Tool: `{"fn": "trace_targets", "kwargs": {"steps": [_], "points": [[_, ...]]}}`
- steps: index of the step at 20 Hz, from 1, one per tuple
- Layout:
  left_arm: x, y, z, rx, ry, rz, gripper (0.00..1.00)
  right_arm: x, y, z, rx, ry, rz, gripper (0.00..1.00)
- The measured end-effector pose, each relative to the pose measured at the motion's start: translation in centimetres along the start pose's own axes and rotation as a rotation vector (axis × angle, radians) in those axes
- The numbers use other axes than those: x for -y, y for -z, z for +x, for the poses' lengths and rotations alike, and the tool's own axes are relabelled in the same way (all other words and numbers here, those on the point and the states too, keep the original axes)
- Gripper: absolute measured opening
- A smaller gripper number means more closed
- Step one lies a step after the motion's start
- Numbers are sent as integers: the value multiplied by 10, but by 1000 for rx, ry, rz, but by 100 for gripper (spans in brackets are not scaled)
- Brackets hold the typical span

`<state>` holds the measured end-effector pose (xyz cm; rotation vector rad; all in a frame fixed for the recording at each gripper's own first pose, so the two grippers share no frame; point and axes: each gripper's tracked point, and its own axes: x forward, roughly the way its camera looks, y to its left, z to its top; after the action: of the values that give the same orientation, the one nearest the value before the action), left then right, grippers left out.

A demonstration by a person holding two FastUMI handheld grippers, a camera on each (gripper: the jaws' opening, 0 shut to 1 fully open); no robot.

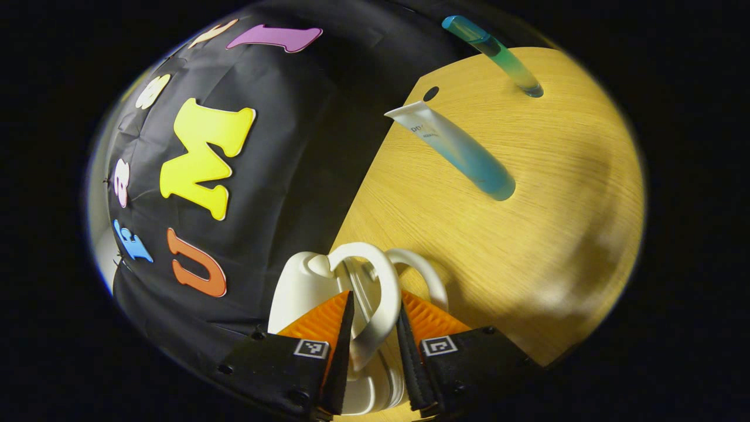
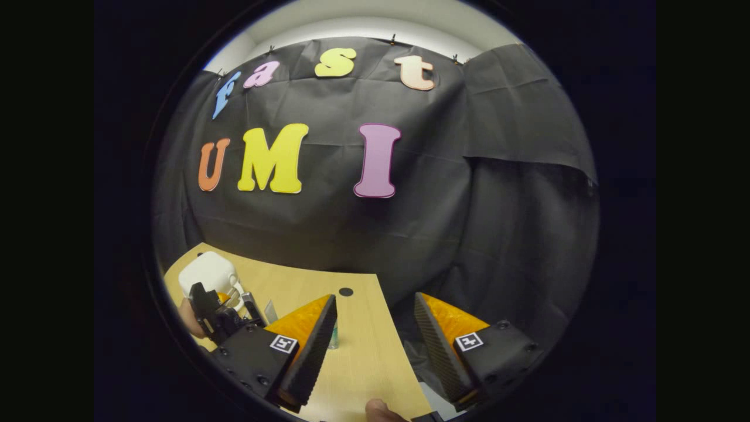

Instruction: First open the suitcase, pack the skin care products into it, and then close the suitcase.

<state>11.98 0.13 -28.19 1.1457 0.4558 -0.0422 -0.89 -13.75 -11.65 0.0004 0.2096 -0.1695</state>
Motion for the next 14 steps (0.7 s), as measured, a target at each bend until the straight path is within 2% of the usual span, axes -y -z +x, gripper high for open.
{"fn": "trace_targets", "kwargs": {"steps": [3,4,8,14], "points": [[-2,-6,-8,15,7,34,32,-7,-1,-6,-5,38,-29,77],[-3,-9,-9,29,13,38,27,-12,-1,-10,-14,41,-17,80],[-13,-14,-16,60,47,23,10,-28,-8,-16,-4,59,-30,79],[-56,-16,-28,74,136,-148,7,-57,-20,-18,4,58,-25,78]]}}
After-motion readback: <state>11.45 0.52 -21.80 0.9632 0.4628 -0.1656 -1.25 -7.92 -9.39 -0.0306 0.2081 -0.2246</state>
